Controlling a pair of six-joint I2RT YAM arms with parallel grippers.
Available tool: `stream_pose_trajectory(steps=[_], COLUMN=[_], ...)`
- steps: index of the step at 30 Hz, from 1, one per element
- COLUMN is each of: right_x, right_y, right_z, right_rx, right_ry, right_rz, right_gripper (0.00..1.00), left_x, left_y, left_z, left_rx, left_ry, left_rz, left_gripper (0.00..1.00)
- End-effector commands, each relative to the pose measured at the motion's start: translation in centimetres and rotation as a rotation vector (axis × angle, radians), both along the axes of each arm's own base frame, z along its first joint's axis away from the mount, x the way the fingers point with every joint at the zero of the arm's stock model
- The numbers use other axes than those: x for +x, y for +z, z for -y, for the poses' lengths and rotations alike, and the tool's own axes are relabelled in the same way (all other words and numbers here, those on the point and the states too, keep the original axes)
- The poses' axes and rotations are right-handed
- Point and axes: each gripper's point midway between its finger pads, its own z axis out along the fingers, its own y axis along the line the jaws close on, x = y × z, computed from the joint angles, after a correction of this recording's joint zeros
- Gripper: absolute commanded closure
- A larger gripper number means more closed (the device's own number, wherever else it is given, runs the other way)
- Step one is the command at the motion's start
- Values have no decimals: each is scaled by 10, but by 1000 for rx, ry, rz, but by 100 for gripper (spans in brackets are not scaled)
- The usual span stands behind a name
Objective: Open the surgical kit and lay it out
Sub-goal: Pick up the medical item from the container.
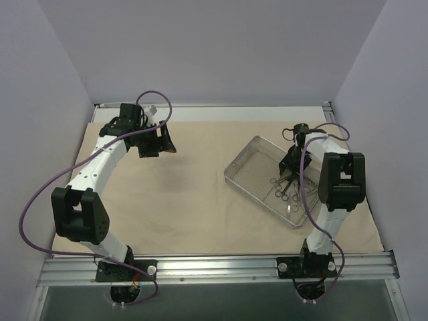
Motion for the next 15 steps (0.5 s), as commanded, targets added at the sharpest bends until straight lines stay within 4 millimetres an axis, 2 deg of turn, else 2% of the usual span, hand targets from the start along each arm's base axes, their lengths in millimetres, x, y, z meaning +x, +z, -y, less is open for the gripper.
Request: stream_pose_trajectory(steps=[1, 3, 6, 11, 15], right_x=[-16, -25, -34, -47, -55], right_y=[-25, -39, -45, -40, -43], right_z=[3, 2, 6, 0, -6], right_rx=[-36, -34, -62, -148, -171], right_ry=[-67, -83, -105, -58, -37], right_rz=[-79, -126, -165, -185, -203], right_gripper=[63, 63, 65, 69, 72], left_x=[9, 9, 8, 7, 6], left_y=[17, 18, 20, 21, 22], left_z=[0, 0, 0, 0, 0], left_rx=[0, -1, 0, -6, -10], left_ry=[-18, -19, -18, -22, -13], left_rz=[47, 48, 51, 59, 63], left_gripper=[16, 16, 16, 16, 16])
